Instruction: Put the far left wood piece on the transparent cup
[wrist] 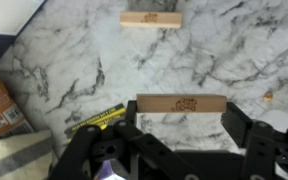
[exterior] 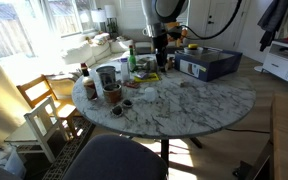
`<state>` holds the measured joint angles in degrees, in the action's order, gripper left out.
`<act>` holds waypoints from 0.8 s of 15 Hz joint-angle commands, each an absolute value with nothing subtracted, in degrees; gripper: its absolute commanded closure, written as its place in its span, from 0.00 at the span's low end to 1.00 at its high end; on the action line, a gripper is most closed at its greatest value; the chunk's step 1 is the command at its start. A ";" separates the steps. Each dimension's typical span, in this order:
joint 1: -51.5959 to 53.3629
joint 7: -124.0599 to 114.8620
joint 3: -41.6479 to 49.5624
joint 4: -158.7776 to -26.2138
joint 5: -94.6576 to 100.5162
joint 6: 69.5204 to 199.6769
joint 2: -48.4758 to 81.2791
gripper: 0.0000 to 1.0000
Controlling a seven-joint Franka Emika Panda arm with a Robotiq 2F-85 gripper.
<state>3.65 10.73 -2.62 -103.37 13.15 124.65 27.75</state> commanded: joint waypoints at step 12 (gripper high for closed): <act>5.76 18.20 -8.42 -109.20 11.66 132.75 23.34 0.41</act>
